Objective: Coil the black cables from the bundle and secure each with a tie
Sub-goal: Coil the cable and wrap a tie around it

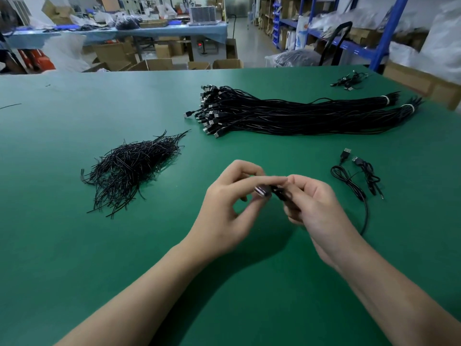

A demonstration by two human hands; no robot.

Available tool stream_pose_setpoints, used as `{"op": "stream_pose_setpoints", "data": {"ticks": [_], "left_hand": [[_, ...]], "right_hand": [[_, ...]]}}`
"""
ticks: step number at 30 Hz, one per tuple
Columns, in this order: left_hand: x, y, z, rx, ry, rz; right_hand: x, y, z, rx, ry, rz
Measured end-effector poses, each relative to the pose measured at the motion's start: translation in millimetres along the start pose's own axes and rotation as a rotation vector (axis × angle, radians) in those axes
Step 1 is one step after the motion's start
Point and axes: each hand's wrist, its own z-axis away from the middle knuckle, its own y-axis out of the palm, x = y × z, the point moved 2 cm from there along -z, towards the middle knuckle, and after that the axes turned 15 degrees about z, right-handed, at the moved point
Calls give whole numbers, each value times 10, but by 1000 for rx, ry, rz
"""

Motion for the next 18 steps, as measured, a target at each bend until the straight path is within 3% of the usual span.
{"op": "stream_pose_setpoints", "data": {"ticks": [3,5,7,9,11,13,18], "left_hand": [[33,19,-3,-178,-346,468],[53,-9,-17,-296,-539,609],[82,-39,1,-255,-713,609],[101,-50,23,-105,-803,593],[81,-52,27,-17,-818,587],[49,-54,3,-44,-798,623],[17,-9,-33,-88,-570,536]], "right_hand": [[69,-40,19,-124,-184,268],[112,-45,52,-175,-288,407],[144,-29,81,-196,-383,507],[163,-2,94,-202,-462,602],[169,10,97,-219,-502,672],[161,-1,94,-231,-499,671],[66,14,43,-140,-275,375]]}}
